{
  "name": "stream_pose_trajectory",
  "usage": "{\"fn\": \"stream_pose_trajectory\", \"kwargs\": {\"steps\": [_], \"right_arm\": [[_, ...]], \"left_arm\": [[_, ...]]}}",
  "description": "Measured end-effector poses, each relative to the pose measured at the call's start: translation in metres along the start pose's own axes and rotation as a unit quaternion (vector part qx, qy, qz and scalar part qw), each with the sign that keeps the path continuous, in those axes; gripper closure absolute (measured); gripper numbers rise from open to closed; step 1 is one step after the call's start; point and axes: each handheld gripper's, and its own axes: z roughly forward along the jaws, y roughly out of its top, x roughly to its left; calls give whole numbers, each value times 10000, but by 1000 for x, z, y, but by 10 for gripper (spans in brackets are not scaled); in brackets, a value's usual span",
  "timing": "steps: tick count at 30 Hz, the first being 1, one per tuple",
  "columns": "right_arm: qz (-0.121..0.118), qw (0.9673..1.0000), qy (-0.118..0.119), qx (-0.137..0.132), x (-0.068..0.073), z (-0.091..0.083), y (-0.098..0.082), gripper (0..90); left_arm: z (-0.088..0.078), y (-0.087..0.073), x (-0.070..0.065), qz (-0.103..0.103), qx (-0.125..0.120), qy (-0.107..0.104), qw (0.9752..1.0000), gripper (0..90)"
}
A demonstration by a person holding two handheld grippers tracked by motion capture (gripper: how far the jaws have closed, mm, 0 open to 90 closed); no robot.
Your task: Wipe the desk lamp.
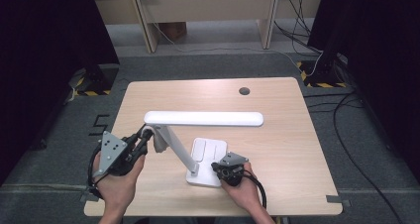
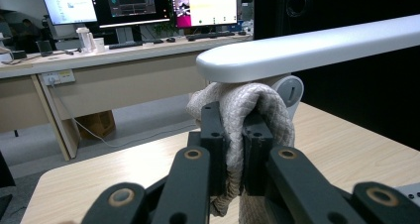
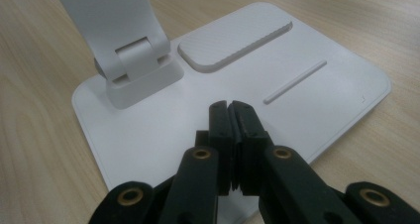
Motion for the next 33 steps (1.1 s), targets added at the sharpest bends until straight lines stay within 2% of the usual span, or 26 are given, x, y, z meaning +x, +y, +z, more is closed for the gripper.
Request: {"fn": "stream_pose_trajectory", "kwargs": {"steps": [9,25,33], "right_arm": [[0,10000,5,8,0,0,0,883],[-9,10000,-1,5,0,0,0,883],[-5,10000,-3,9,0,0,0,883]], "left_arm": [[2,-13,-4,-85,81,-46,9999,832],[4,-28,-12,-23,203,-26,9998,831],[6,-35,-14,-59,267,-39,9996,831]]}}
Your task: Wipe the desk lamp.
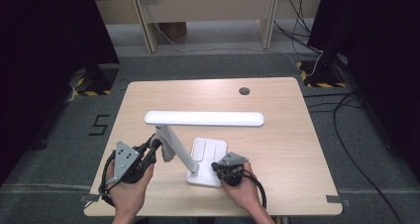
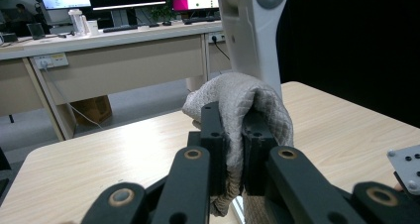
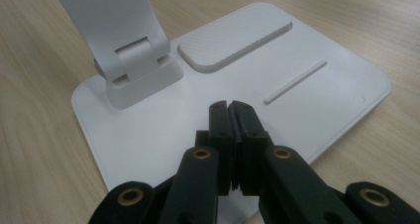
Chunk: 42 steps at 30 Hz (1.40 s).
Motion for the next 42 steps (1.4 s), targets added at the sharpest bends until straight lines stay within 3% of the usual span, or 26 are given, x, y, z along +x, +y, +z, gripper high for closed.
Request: {"fn": "stream_pose_trajectory", "kwargs": {"steps": [18,42], "right_arm": [[-6,10000,-6,7,0,0,0,883],[29,10000,-2,2,0,0,0,883]], "left_arm": [[8,-27,-7,-107,286,-102,9995,832],[18,-53,-12,-100,623,-195,9978,832]]}}
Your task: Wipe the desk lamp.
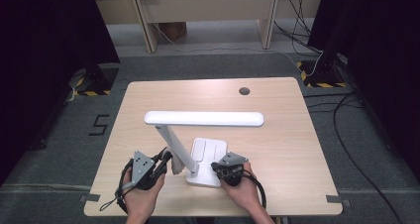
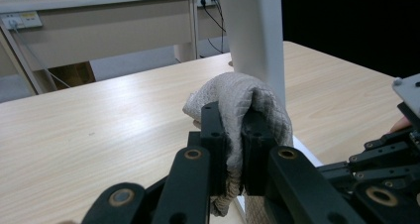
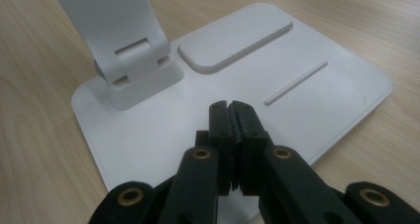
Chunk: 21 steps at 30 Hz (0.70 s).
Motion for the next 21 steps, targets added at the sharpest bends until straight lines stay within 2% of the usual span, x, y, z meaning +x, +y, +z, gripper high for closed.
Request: {"fn": "stream_pose_trajectory", "kwargs": {"steps": [14,21], "right_arm": [[-14,10000,-10,6,0,0,0,883],[-9,10000,-11,11,0,0,0,884]], "left_arm": [[14,-22,-4,-34,293,-97,9995,833],[18,-32,-6,-19,350,-164,9993,832]]}}
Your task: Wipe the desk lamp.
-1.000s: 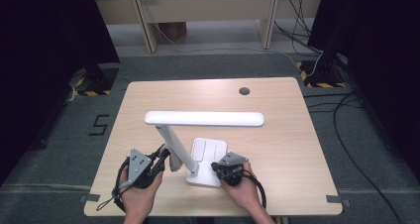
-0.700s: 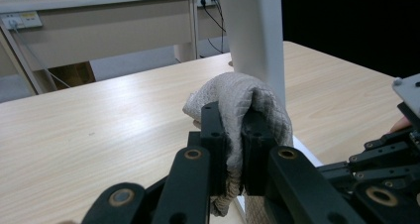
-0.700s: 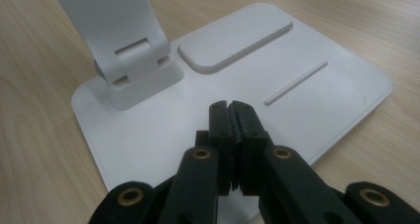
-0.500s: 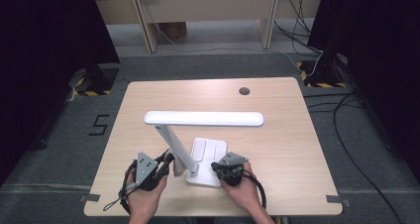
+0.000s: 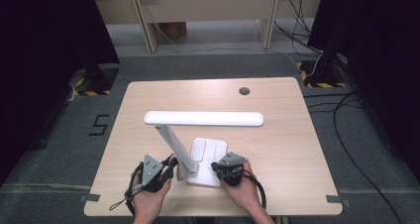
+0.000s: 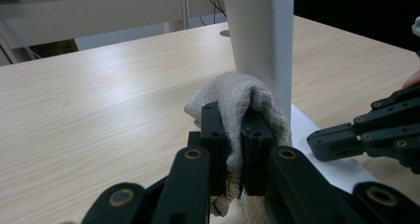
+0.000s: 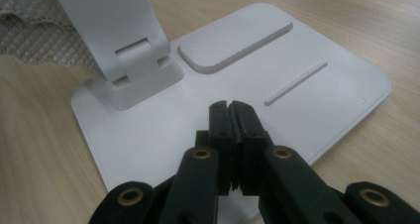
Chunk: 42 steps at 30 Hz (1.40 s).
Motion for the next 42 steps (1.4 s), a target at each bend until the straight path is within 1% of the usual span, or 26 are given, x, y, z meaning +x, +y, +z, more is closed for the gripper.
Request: {"fn": "stream_pose_trajectory", "kwargs": {"steps": [8,18,23,24,26,29,30,31,35,38,42], "right_arm": [[-18,10000,-5,0,1,0,0,884],[-28,10000,-4,-9,0,0,0,884],[-34,10000,-13,-6,1,0,0,884],[-36,10000,-15,-3,1,0,0,884],[-31,10000,-12,-3,1,0,0,884],[-37,10000,-13,-5,1,0,0,884],[-38,10000,-13,-4,1,0,0,884],[-38,10000,-11,-6,1,0,0,884],[-43,10000,-14,-2,1,0,0,884],[-40,10000,-13,-1,1,0,0,884],[-33,10000,-11,4,1,0,0,884]], "left_arm": [[4,-12,-2,114,145,-90,9998,832],[9,-22,-6,255,347,-156,9990,832],[11,-26,-9,527,488,-131,9973,832],[11,-27,-9,562,536,-160,9969,832],[13,-29,-10,564,598,-170,9965,832],[16,-35,-12,567,699,-259,9956,832],[17,-36,-13,628,755,-268,9948,832],[18,-38,-13,646,791,-302,9943,831],[19,-39,-14,708,862,-325,9932,831],[20,-40,-14,698,876,-344,9931,831],[20,-42,-15,788,913,-383,9920,830]]}}
